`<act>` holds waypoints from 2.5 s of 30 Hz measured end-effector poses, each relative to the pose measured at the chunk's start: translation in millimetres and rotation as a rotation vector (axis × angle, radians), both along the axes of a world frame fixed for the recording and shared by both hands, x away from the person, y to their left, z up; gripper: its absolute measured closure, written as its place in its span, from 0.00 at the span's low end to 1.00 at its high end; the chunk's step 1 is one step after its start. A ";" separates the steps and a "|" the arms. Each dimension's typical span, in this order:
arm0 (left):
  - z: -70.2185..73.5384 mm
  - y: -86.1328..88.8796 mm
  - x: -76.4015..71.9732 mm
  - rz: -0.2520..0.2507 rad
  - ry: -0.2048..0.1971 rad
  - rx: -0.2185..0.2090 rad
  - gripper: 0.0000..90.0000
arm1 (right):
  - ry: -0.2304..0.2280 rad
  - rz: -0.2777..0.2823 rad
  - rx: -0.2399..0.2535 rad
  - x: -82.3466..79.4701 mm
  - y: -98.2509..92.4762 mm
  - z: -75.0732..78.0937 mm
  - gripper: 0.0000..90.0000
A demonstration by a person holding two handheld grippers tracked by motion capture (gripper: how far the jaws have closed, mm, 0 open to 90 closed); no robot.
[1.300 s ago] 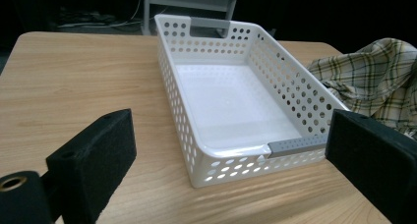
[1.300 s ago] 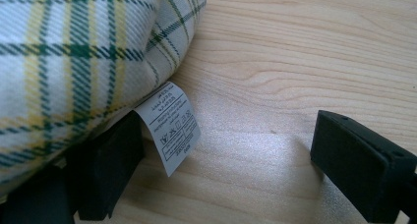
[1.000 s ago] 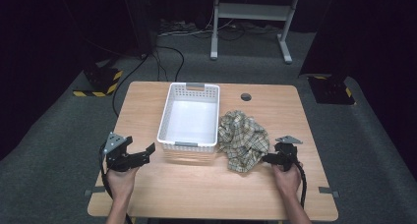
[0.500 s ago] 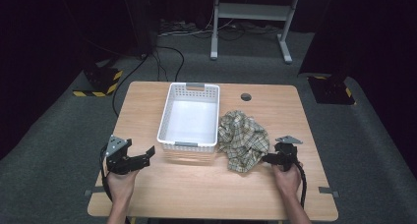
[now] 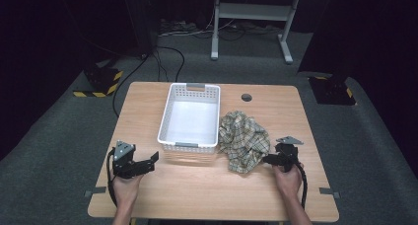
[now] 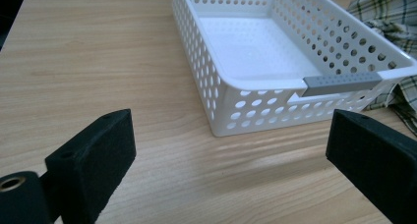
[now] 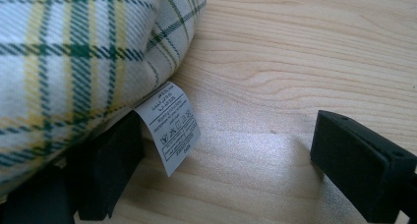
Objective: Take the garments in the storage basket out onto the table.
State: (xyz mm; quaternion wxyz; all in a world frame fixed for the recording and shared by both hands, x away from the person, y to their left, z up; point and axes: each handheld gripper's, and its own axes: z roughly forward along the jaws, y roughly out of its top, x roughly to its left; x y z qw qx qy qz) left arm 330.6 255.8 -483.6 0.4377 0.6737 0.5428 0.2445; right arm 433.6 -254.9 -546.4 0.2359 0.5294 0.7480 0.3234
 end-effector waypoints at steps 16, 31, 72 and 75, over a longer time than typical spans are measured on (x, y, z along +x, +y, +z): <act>-19.3 -6.0 4.5 -0.015 0.064 0.076 0.04 | 0.000 0.000 0.000 0.0 0.0 0.0 0.13; -37.2 -9.5 14.8 0.004 0.141 0.119 0.04 | 0.000 -0.001 0.000 -0.1 0.1 0.0 0.13; -66.4 -20.2 35.0 0.061 0.206 0.209 0.02 | 0.000 0.000 0.000 -0.1 0.1 0.0 0.13; -66.6 -19.4 35.7 0.056 0.208 0.209 0.01 | 0.000 0.000 0.000 -0.1 0.1 0.0 0.13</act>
